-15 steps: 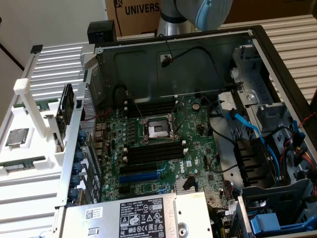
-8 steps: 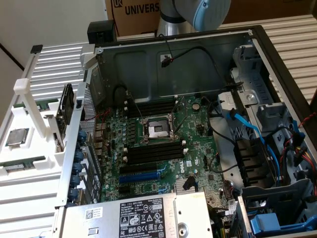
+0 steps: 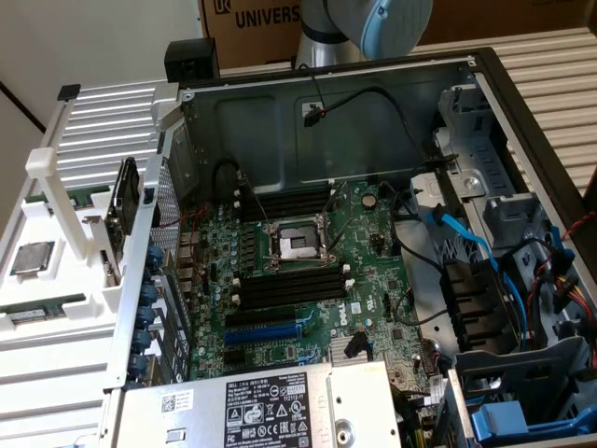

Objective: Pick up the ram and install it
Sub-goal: 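Pick up the ram and move it above insertion slot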

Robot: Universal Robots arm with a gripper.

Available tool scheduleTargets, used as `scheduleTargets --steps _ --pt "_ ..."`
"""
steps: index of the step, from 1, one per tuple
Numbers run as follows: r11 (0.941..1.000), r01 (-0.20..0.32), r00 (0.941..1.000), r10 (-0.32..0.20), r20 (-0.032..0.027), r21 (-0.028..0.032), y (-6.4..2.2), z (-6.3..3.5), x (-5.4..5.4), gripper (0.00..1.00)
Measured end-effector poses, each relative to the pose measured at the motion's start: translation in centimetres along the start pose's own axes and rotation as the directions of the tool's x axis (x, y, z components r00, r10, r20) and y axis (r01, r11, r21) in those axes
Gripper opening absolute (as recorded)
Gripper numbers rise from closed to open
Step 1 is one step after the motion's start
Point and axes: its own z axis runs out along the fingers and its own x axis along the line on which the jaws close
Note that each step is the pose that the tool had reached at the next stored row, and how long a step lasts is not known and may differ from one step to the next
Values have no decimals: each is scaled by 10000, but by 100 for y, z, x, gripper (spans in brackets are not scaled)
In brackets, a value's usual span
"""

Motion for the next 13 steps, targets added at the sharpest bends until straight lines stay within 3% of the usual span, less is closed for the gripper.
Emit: scheduleTargets --steps 13 --pt "10000 0 10000 0 0 0 0 0 0 11"
